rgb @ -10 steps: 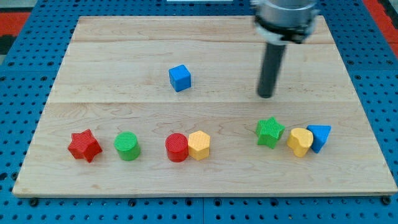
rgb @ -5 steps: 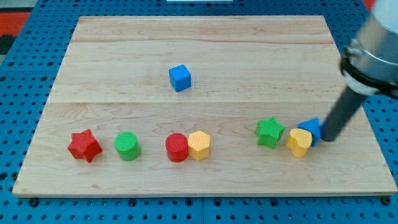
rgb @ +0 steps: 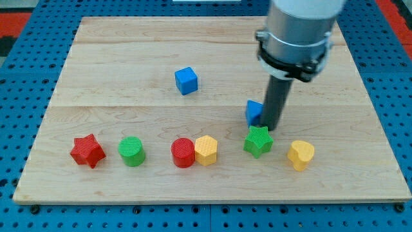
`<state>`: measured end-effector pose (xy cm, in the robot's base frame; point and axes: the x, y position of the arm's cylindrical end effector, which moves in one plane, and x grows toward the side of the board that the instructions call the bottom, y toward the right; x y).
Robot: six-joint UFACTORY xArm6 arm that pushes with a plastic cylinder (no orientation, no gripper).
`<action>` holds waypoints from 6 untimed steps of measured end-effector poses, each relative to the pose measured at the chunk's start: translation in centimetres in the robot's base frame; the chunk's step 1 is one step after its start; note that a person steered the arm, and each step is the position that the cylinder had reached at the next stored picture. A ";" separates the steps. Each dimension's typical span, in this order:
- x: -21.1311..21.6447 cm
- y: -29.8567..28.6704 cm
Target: Move the blue triangle towards the blue cube
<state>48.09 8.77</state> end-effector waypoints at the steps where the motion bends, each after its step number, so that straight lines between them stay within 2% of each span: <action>1: -2.0 -2.4; 2: -5.3 -3.6; 4: -8.4 -2.8; 5: -7.5 -5.1; 6: -7.6 -2.1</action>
